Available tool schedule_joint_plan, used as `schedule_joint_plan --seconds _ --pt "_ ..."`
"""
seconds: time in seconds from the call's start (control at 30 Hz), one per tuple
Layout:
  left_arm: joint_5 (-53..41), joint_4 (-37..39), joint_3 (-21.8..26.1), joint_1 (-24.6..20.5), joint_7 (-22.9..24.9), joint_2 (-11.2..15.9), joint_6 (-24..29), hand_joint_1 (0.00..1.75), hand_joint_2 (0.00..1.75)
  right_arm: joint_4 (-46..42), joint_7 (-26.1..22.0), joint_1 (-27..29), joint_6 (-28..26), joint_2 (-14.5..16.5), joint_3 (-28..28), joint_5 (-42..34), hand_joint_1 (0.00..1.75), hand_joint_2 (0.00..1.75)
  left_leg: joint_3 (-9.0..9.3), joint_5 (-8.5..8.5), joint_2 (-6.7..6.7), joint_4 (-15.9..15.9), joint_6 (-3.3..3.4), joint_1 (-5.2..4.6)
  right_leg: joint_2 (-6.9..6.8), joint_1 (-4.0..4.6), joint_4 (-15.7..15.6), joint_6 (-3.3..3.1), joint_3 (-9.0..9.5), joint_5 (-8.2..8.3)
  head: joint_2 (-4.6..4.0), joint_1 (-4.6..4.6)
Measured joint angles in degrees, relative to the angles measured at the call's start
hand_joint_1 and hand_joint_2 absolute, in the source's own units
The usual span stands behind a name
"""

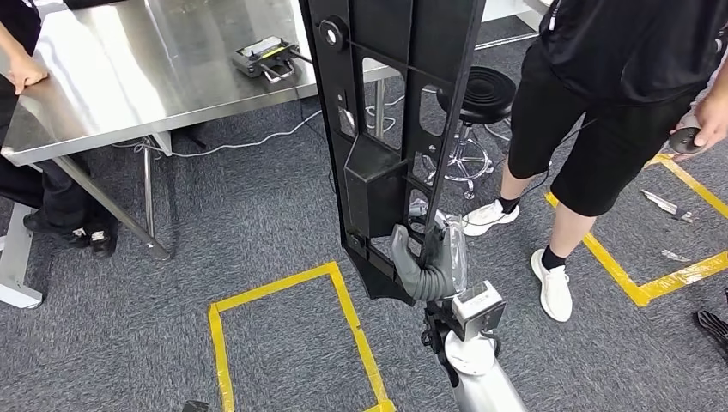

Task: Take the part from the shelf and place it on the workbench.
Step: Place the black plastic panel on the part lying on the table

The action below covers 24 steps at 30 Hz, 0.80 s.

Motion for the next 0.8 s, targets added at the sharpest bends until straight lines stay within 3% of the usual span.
schedule_joint_plan --seconds 0.07,0.17,0.2,0.23,0.3,0.33,0.37,0.5,0.57,0.67,0.7,0.73,0.77,0.8 --pt "0.06 -0.01 0.04 -0.09 0.30 -0.16 0.11 0.00 1.75 -0.01 -0.01 -0.27 -0.01 0.00 -0.01 0.02 1.75 1.75 2.01 0.29 0.07 -2.14 0.50 0.23 -0.35 0.29 2.81 -0.04 -1.34 -1.14 0.00 0.21" --pt "0.05 0.00 0.05 -0.29 0.48 -0.34 0.11 0.00 1.75 0.15 -0.01 -0.41 -0.01 -0.29 -0.01 0.07 1.75 1.75 2.93 -0.35 -0.11 -2.55 0.67 0.20 -0.48 0.22 13.14 -0.08 -8.04 -3.84 0.00 0.37" --pt "0.05 0.00 0.07 -0.29 0.50 -0.39 0.11 0.00 1.75 0.24 0.01 -0.33 -0.01 -0.40 -0.01 0.09 1.75 1.75 3.08 -0.67 -0.21 -2.44 0.56 0.20 -0.49 0.19 14.59 0.32 -9.63 -3.60 0.00 0.38" --pt "0.05 0.00 0.09 -0.28 0.52 -0.45 0.11 0.00 1.75 0.31 0.02 -0.29 -0.02 -0.48 -0.01 0.09 1.75 1.75 3.24 -1.02 -0.33 -2.24 0.38 0.22 -0.50 0.13 13.97 0.90 -10.13 -2.46 0.00 0.38" --pt "0.05 0.00 0.15 -0.28 0.53 -0.61 0.10 0.00 1.75 0.36 0.03 -0.37 -0.02 -0.56 0.00 0.14 1.75 1.75 3.50 -2.06 -0.54 -1.28 -0.30 0.32 -0.64 -0.19 7.24 2.09 -8.06 1.58 0.00 0.39" --pt "0.05 0.00 0.20 -0.29 0.52 -0.66 0.10 0.00 1.75 0.38 0.04 -0.41 -0.01 -0.53 0.03 0.20 1.75 1.75 3.38 -2.71 -0.69 -0.60 -0.76 0.23 -0.61 -0.26 4.07 2.25 -6.56 3.07 0.00 0.44" --pt "0.05 0.00 0.25 -0.30 0.52 -0.68 0.10 0.00 1.75 0.41 0.05 -0.46 -0.01 -0.51 0.04 0.28 1.75 1.75 3.21 -3.28 -0.83 0.09 -1.17 0.15 -0.59 -0.32 1.92 2.02 -5.50 3.98 0.00 0.42" --pt "0.05 0.00 0.37 -0.34 0.47 -0.63 0.11 0.00 1.75 0.53 0.18 -0.43 0.02 -0.38 0.14 0.51 1.75 1.75 2.93 -4.31 -1.05 1.19 -1.94 0.31 -0.61 -0.33 1.32 0.30 -4.81 3.86 0.00 0.27" --pt "-0.05 0.00 0.40 -0.33 0.46 -0.61 0.11 0.00 1.75 0.53 0.19 -0.48 0.02 -0.20 0.15 0.55 1.75 1.75 1.92 -5.92 -0.83 3.67 -2.56 0.60 -0.89 -0.64 1.24 -0.36 -4.43 3.62 0.00 0.11" --pt "-0.17 0.00 0.45 -0.28 0.49 -0.56 0.11 0.00 1.75 0.54 0.19 -0.46 0.02 -0.05 0.17 0.57 1.75 1.75 -3.70 -10.46 -0.36 14.00 -3.50 1.05 -1.56 -0.57 1.22 -0.93 -4.09 3.26 0.00 -0.09" --pt "-0.19 0.00 0.47 -0.24 0.50 -0.55 0.11 0.00 1.75 0.55 0.19 -0.41 0.02 -0.05 0.17 0.57 1.75 1.75 -5.40 -10.97 -0.30 16.51 -3.60 1.17 -1.82 -0.52 1.22 -1.01 -4.05 3.18 0.00 -0.09" --pt "-0.21 0.00 0.49 -0.21 0.51 -0.55 0.11 0.00 1.75 0.55 0.20 -0.37 0.02 -0.06 0.17 0.57 1.75 1.75 -6.14 -10.37 -0.25 17.06 -3.59 1.25 -2.08 -0.48 1.22 -1.03 -3.99 3.09 0.00 -0.09" --pt "-0.23 0.00 0.50 -0.19 0.52 -0.55 0.11 0.00 1.75 0.55 0.20 -0.36 0.02 -0.05 0.17 0.57 1.75 1.75 -5.73 -8.79 -0.16 15.50 -3.47 1.30 -2.35 -0.46 1.22 -1.03 -3.88 3.02 0.00 -0.08" --pt "-0.23 0.00 0.50 -0.18 0.53 -0.55 0.11 0.00 1.75 0.55 0.20 -0.36 0.02 -0.03 0.17 0.57 1.75 1.75 -4.15 -6.49 0.18 11.93 -3.23 1.30 -2.62 -0.44 1.20 -0.97 -3.67 2.91 0.00 -0.09"
